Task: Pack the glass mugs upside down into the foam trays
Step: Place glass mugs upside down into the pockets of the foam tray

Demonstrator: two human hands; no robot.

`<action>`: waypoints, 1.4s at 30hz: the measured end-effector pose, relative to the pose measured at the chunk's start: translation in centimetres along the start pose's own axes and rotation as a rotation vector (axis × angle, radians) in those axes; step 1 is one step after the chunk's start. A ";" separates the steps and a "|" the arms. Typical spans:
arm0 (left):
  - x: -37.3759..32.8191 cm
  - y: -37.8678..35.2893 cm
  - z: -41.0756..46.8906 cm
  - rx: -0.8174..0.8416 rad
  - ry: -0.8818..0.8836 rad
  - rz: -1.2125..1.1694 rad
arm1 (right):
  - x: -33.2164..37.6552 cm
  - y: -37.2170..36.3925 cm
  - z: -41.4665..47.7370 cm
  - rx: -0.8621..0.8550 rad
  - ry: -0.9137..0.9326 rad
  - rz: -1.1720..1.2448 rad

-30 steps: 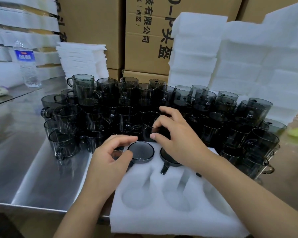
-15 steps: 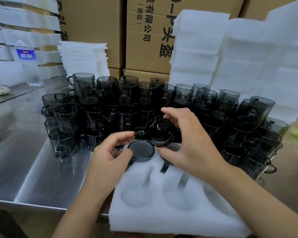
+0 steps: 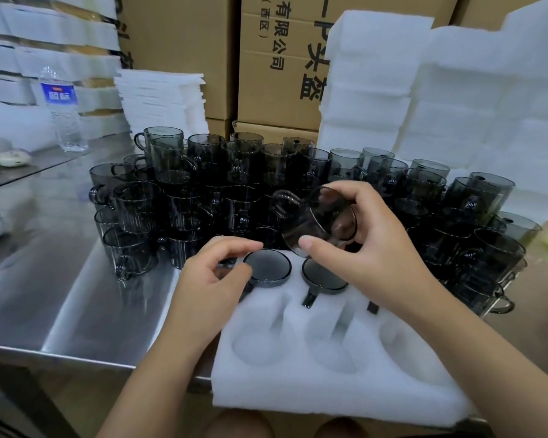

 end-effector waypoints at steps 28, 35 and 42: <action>-0.2 0.0 0.2 0.063 -0.044 0.000 | 5.0 -2.3 -2.5 0.666 -0.010 -0.320; -0.5 0.0 0.2 0.068 -0.076 0.000 | 5.2 -3.0 -2.6 0.718 0.112 -0.389; -0.2 0.0 0.3 0.076 -0.057 -0.030 | 4.7 -3.5 -2.4 0.685 0.065 -0.360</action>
Point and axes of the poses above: each hand's wrist, its own z-axis towards the middle knuckle, its own y-axis out of the back of the hand, x = y × z, the point moved 3 cm from there along z, towards the middle knuckle, and after that the axes turned 5 degrees about -x, right-handed, at the moved point
